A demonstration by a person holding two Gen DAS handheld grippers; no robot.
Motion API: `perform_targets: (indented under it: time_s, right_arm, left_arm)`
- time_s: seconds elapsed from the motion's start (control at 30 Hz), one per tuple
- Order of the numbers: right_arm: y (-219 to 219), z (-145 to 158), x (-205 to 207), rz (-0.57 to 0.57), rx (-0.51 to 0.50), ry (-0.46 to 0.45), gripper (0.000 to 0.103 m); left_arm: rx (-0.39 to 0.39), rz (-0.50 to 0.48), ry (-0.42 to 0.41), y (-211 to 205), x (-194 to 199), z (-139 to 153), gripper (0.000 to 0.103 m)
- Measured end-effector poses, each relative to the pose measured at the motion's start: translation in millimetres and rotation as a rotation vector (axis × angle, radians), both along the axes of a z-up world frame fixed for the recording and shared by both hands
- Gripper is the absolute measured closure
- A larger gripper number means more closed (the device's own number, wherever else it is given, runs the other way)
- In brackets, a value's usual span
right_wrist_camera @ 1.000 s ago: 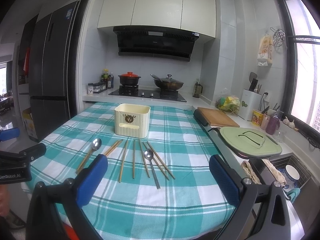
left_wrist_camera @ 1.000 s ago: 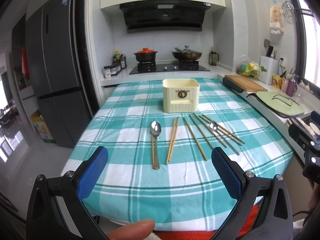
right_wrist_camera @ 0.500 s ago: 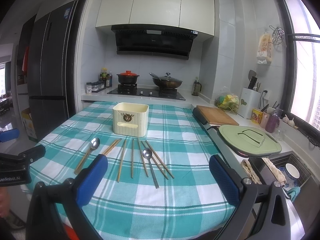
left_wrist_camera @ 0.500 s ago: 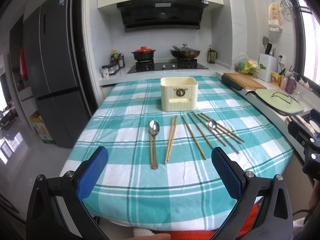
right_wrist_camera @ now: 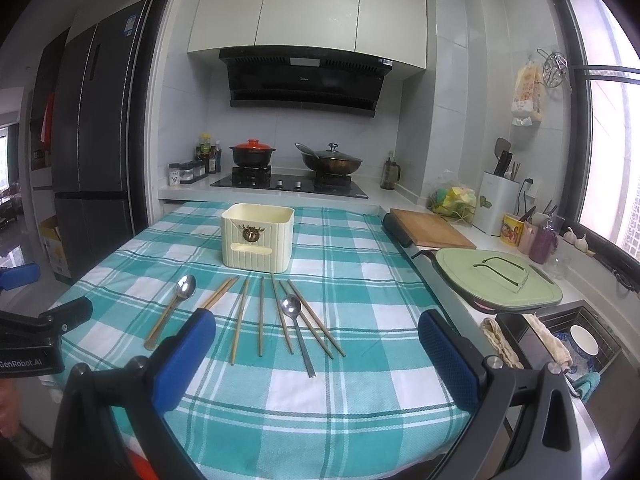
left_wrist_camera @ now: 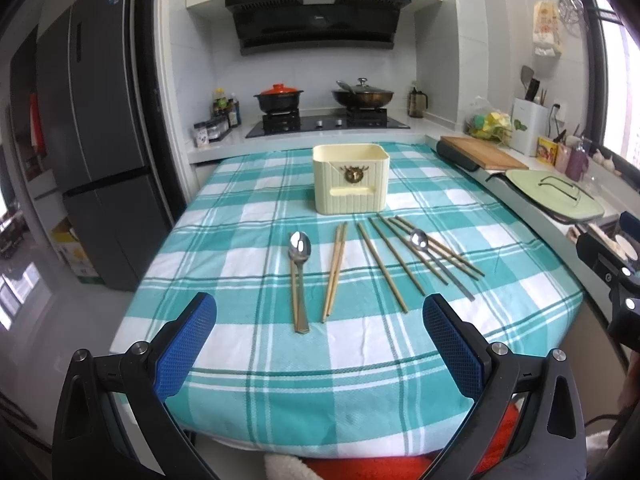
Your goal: Organize utensils
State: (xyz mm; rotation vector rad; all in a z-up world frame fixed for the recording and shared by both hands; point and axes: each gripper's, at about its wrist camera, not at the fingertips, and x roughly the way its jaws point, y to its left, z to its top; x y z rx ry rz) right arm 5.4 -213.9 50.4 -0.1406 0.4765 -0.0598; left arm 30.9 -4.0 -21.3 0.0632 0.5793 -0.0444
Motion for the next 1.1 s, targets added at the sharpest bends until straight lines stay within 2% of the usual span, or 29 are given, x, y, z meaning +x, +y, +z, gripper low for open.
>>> perform_targets:
  time_s: [0.5,0.73,0.9,1.1]
  right_arm:
    - [-5,-13,18,-0.031,0.004,0.059,0.0]
    - [-10,-28,35,-0.041,0.005,0.098,0.0]
    - [-20,-31,45,-0.048,0.015,0.082,0.0]
    - [-38,-40,62,-0.024,0.062,0.083,0.0]
  left_arm:
    - [-0.02,-0.021,0.059,7,24,-16,0.0]
    - [-0.06,0.02,0.128,29,48,-37,0.001]
    - [-0.088,0.058,0.221,47,63,-62,0.001]
    - [-0.051,0.083,0.282,52,88,-86,0.0]
